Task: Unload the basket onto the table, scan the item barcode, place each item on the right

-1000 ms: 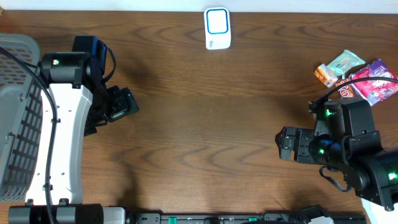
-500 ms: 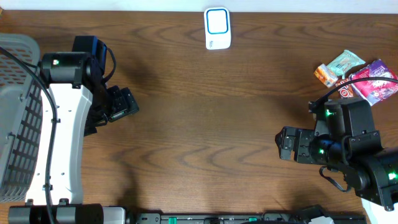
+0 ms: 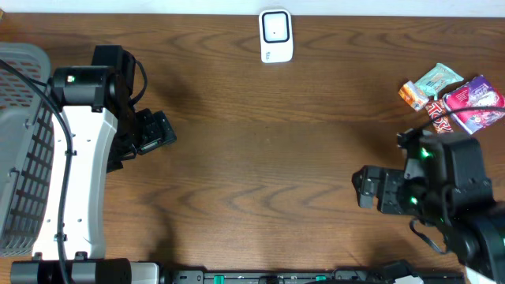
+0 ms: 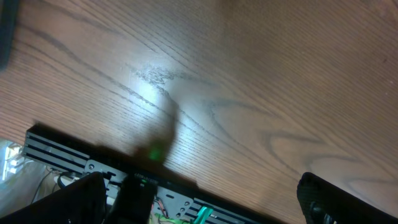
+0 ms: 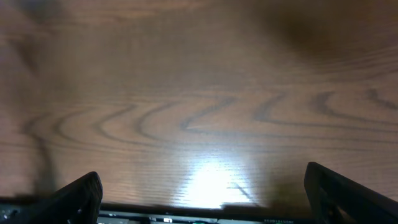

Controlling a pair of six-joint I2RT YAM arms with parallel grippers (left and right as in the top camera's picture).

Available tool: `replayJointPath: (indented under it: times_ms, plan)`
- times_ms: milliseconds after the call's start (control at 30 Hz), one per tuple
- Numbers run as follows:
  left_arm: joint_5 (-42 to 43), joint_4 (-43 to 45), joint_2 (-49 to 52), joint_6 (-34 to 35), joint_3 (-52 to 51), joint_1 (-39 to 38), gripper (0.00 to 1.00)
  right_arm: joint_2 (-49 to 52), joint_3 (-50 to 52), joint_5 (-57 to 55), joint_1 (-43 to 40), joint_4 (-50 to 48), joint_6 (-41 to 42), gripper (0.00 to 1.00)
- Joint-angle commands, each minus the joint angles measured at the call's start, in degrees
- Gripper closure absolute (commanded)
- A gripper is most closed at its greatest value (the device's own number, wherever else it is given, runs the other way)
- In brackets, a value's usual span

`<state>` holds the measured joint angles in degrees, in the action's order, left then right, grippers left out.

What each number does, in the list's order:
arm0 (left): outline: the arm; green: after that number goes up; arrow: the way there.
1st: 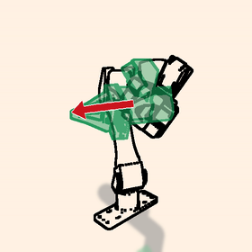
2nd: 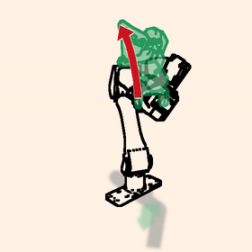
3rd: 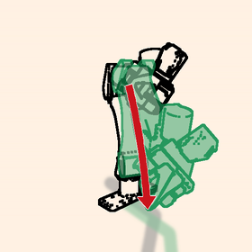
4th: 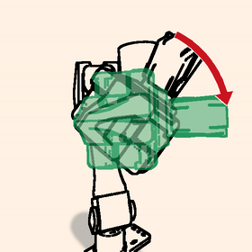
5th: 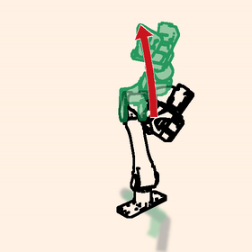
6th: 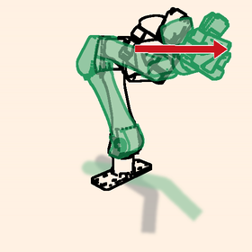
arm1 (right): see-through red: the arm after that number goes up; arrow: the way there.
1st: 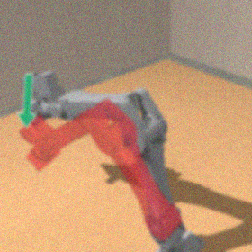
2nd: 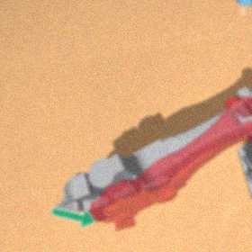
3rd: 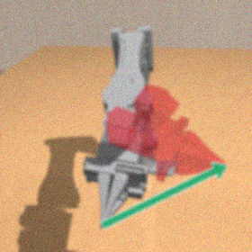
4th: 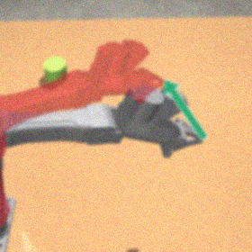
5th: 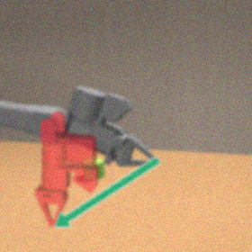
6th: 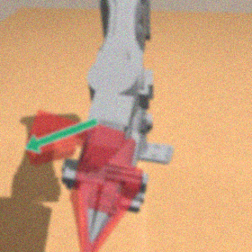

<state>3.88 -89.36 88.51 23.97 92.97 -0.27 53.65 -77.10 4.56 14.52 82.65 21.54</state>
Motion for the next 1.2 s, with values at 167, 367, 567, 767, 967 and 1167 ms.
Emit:
replayJointPath:
  times_ms: [167,367,567,767,967,1167]
  plan:
    - [-0.92,-0.13,0.22,0.11,-0.13,0.11,0.02,-7.56,0.55,-2.12,-4.13,0.00,-2.54,0.01]
    - [-0.92,-0.13,0.22,0.11,-0.13,0.11,0.02,-17.68,8.68,0.11,-7.54,-7.85,-2.54,0.01]
    - [-0.92,-0.13,0.22,0.11,-0.13,0.11,0.02,-30.21,23.06,0.11,-7.96,-21.44,-2.27,0.01]
    - [-0.92,-0.13,0.22,0.11,-0.13,0.11,0.02,-38.84,34.05,0.09,-7.96,-33.48,-2.29,0.01]
    - [-0.92,-0.13,0.22,0.11,-0.13,0.11,0.02,-44.26,43.32,0.11,-7.96,-40.87,-2.27,0.01]
    - [-0.92,-0.13,0.22,0.11,-0.13,0.11,0.02,-50.58,51.78,1.60,-9.07,-45.16,-2.27,0.01]
